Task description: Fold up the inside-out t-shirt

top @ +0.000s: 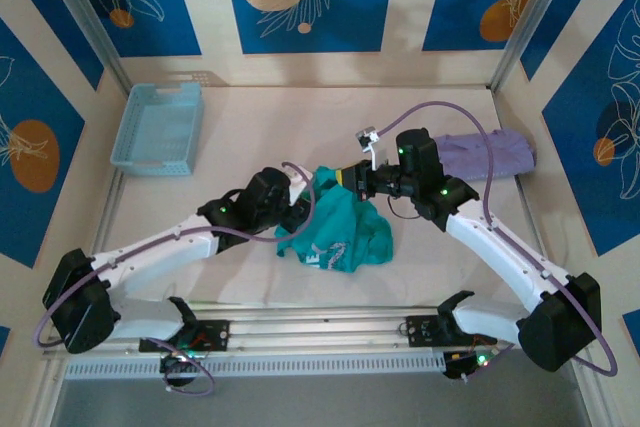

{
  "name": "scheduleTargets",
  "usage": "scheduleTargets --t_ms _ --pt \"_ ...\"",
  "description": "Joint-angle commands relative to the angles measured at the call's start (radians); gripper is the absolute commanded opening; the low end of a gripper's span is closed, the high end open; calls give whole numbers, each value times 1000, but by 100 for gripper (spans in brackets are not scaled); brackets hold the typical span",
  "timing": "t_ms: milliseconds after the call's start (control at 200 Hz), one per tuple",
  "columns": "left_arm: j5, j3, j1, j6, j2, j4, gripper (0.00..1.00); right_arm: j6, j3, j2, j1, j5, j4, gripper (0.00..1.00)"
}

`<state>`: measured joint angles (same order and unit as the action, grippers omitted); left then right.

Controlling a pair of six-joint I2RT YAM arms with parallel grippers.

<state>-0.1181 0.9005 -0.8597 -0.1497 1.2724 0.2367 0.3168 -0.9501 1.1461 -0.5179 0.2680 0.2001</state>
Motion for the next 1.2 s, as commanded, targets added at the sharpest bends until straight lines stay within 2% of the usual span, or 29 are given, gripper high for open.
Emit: scheduleTargets --t_ms 0,230,360,450,535,635,825,970,1005,1085,1195 --pt "34 13 -2 4 21 36 24 -24 -36 -29 2 -19 21 0" --pt "-14 -1 9 -9 -16 50 0 -37 -17 -27 12 -25 56 2" --pt "16 -5 25 -21 -58 83 0 -41 -12 -30 11 -87 126 6" --pt "31 9 41 -54 -90 130 0 -41 -28 -16 4 -157 203 17" --pt "38 33 64 -91 -118 183 0 -47 -32 -14 -6 -161 227 26" --pt "52 53 95 -120 -147 226 0 -65 -19 -35 -16 -121 200 35" --pt "118 77 129 -137 -178 251 0 -119 32 -60 -41 -70 131 46" --pt "135 101 134 -137 -179 269 0 -188 78 -44 -98 -61 41 53" --pt "136 107 134 -137 -178 273 0 -203 80 -34 -117 -63 25 57" --pt "140 113 134 -136 -173 281 0 -246 89 -10 -173 -123 -7 61" --pt "148 111 136 -136 -174 275 0 -299 88 34 -232 -257 -21 61"
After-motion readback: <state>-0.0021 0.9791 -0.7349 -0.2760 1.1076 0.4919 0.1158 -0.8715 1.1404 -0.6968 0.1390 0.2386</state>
